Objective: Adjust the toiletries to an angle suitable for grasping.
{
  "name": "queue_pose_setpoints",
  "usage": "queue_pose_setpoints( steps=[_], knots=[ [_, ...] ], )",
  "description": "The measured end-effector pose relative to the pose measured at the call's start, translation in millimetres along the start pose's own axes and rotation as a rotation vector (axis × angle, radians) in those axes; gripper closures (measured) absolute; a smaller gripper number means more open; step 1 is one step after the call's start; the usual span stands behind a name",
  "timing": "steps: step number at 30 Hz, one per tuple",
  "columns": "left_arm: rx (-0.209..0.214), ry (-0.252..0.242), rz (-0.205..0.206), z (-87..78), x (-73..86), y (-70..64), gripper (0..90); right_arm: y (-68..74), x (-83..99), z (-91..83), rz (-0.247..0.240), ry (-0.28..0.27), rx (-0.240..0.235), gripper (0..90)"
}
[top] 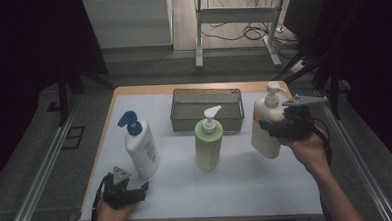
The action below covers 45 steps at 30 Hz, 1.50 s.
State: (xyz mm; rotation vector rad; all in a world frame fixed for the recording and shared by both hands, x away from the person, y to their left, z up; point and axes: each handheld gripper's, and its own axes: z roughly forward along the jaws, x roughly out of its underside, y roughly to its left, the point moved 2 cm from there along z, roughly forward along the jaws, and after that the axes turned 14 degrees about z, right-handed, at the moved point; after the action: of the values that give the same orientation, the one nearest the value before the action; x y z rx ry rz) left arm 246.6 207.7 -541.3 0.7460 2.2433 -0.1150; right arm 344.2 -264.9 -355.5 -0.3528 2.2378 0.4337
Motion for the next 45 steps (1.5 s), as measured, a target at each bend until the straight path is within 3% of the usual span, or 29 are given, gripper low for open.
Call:
queue_pose_setpoints(
  steps=[17, 45],
  knots=[
    [0.0, 0.0, 0.0, 0.0, 0.0, 0.1, 10.7, 19.2, -23.7, 11.9, -0.031, -0.023, -0.018, 37.1],
    [0.002, -0.001, -0.001, 0.2, -0.1, 0.2, 10.7, 37.0, -56.4, 48.3, -0.023, -0.049, -0.034, 37.1]
  ],
)
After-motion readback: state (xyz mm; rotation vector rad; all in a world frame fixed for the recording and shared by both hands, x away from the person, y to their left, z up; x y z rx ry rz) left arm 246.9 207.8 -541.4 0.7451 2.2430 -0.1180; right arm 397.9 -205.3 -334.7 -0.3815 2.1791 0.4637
